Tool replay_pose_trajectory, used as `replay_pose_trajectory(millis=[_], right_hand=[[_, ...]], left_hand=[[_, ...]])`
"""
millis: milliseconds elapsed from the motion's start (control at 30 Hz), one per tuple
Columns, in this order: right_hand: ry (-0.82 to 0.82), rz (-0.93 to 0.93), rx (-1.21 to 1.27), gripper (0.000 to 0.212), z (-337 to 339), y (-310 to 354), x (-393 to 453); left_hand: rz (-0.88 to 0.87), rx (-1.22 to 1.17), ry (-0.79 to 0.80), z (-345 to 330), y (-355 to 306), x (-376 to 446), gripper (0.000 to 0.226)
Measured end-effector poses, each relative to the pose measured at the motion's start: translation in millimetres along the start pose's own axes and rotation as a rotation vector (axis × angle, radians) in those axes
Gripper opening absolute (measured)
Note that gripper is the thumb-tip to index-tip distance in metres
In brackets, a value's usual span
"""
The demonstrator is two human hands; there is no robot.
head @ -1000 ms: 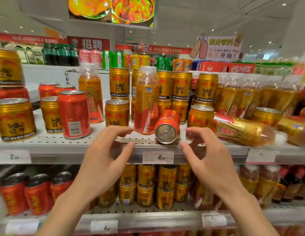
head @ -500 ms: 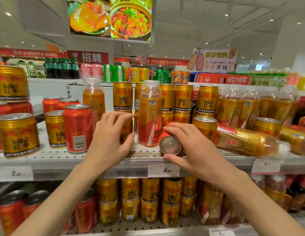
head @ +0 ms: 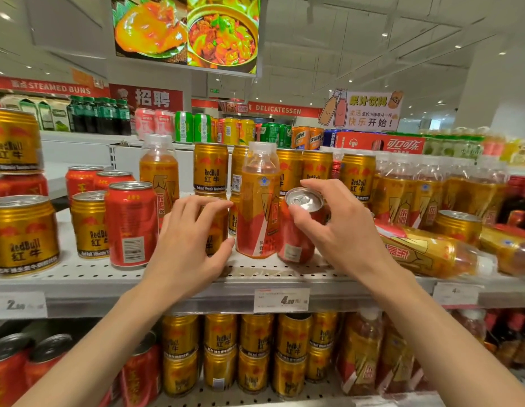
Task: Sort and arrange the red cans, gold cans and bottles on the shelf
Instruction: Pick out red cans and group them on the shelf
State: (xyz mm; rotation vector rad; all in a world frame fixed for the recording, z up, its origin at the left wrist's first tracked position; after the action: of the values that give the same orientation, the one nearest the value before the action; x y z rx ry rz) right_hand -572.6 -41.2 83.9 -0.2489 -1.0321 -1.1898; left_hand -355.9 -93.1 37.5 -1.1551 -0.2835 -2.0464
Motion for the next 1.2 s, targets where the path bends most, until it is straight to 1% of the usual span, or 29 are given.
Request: replay_pose_trajectory(millis=[67,100,167,233,367,567,867,967,1033,1133,1200], right_hand=[[0.021,-0.036,-0.021,0.048,-2,3,6],[0.061,-0.056,-0.023,0.049,-6,3,7],[0.166,-0.097,-0.015,0.058,-18,1,3],[0.205,-0.120,-0.003,0.068,-23,-2,-2],[0.166,-0.150,0.034,0.079,-24,-7,-7],[0.127,-0.207,0.154,0.077,-27,-11,-17],[0.124,-0.305,0.269,0.090,-40,-15,-40],[0.121,-0.359,0.312,0.087,-37,-15,-54],[0.122,-0.394,0.370,0.079,-35,-13,-67],[0.098,-0.408,0.408,0.059,-26,-12,-89],[0.068,-0.426,0.419,0.046,-19,-13,-107]], left_hand=[[-0.002,0.001,-0.003,0,0,0,0.056],[-0.005,0.001,-0.004,0,0,0,0.056],[-0.009,-0.001,-0.007,0,0,-1,0.056],[-0.010,-0.002,-0.009,0,0,-1,0.056],[-0.009,0.008,-0.008,0,0,-1,0.056],[-0.013,0.010,-0.004,-1,-1,0,0.056],[-0.025,-0.012,0.002,0,-2,-2,0.058],[-0.026,-0.062,-0.011,2,-1,-3,0.058],[-0.021,-0.111,-0.049,5,-3,-6,0.056],[0.008,-0.201,-0.131,11,-9,-22,0.053],[0.044,-0.281,-0.158,12,-15,-38,0.051]])
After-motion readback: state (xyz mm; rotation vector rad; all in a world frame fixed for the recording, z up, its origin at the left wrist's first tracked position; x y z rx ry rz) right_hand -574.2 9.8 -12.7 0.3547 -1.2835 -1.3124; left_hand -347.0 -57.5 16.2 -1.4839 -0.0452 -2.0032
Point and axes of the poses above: each hand's wrist, its own x-axis towards the middle knuckle, its own z-axis out of the back of the hand, y = z × x, the point moved 8 cm from there along x, towards the middle knuckle, and after that the axes turned 3 degrees about -z, right-handed, at the moved point
